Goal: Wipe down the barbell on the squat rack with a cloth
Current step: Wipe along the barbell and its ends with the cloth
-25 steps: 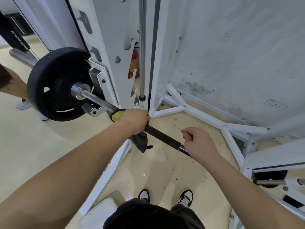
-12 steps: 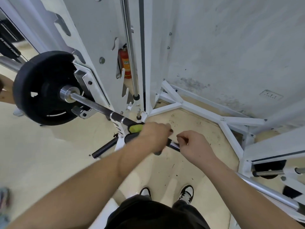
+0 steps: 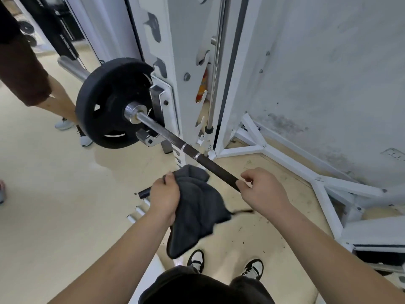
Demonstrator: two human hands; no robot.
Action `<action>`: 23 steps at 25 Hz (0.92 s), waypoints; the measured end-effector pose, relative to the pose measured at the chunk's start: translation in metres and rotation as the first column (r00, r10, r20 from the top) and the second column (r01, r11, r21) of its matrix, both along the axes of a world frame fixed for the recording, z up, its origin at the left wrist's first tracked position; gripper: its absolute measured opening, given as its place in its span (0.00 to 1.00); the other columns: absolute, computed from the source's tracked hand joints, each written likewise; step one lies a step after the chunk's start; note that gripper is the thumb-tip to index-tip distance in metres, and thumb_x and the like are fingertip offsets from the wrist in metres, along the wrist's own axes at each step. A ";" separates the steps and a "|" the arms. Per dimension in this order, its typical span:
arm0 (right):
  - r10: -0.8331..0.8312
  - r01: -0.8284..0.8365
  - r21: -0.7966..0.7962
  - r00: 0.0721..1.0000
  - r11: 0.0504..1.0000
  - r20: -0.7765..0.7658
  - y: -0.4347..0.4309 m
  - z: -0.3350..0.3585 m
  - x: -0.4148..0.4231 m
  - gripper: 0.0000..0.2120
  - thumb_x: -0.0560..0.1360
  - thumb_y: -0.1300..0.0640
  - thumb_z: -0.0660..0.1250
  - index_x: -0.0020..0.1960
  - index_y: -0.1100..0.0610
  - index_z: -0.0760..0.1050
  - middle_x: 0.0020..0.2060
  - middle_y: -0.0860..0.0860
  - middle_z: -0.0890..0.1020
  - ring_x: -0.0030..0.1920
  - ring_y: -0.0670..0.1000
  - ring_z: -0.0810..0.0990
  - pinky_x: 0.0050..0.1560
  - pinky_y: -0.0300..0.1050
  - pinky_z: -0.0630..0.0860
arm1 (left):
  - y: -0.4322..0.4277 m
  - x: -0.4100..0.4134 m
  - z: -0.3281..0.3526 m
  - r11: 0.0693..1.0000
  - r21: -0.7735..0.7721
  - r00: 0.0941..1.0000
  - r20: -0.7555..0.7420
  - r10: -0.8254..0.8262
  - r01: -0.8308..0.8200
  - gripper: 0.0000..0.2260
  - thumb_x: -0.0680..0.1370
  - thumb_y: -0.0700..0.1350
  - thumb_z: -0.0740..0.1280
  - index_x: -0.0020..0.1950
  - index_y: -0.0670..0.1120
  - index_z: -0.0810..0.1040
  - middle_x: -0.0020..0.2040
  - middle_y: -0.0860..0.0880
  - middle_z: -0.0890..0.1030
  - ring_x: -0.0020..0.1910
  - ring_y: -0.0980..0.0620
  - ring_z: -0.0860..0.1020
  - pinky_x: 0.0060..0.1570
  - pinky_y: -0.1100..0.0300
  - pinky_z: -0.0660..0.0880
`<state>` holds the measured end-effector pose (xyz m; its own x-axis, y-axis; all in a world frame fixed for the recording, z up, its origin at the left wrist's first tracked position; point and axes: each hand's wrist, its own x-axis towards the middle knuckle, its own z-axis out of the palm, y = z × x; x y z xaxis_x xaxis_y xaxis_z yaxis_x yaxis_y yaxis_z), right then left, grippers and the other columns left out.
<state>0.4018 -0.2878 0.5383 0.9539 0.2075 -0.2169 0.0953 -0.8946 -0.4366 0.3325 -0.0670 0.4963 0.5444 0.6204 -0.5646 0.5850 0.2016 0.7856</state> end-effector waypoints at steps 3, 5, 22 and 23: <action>0.040 -0.047 -0.118 0.997 0.992 -0.059 0.007 -0.002 0.002 0.09 0.78 0.47 0.66 0.46 0.50 0.82 0.43 0.49 0.80 0.41 0.51 0.79 0.38 0.47 0.78 | -0.007 0.023 0.003 0.993 -0.082 0.995 0.035 0.093 -0.090 0.16 0.85 0.54 0.60 0.59 0.42 0.77 0.52 0.43 0.82 0.52 0.42 0.81 0.49 0.53 0.76; 0.036 -0.048 -0.163 0.997 0.985 -0.071 0.009 -0.004 0.005 0.08 0.78 0.49 0.67 0.43 0.49 0.82 0.38 0.48 0.79 0.37 0.51 0.78 0.34 0.44 0.75 | -0.023 0.042 0.014 0.983 -0.168 0.987 0.125 0.102 -0.081 0.10 0.81 0.50 0.65 0.56 0.45 0.78 0.50 0.41 0.84 0.53 0.38 0.83 0.53 0.47 0.80; -0.103 0.106 0.104 0.994 0.989 -0.030 -0.030 -0.001 -0.006 0.08 0.75 0.62 0.64 0.48 0.59 0.82 0.47 0.55 0.85 0.47 0.58 0.82 0.51 0.59 0.82 | -0.130 0.009 0.002 0.876 -0.435 0.964 0.242 -0.106 0.206 0.18 0.76 0.30 0.62 0.57 0.48 0.82 0.48 0.38 0.86 0.42 0.44 0.83 0.46 0.49 0.81; -0.084 0.087 0.096 0.996 0.992 -0.033 -0.036 -0.001 -0.008 0.09 0.75 0.62 0.63 0.48 0.59 0.82 0.47 0.55 0.85 0.49 0.58 0.82 0.53 0.58 0.81 | -0.143 0.001 0.002 0.840 -0.469 0.953 0.252 -0.169 0.273 0.18 0.76 0.29 0.62 0.57 0.46 0.83 0.50 0.37 0.87 0.44 0.44 0.85 0.47 0.49 0.82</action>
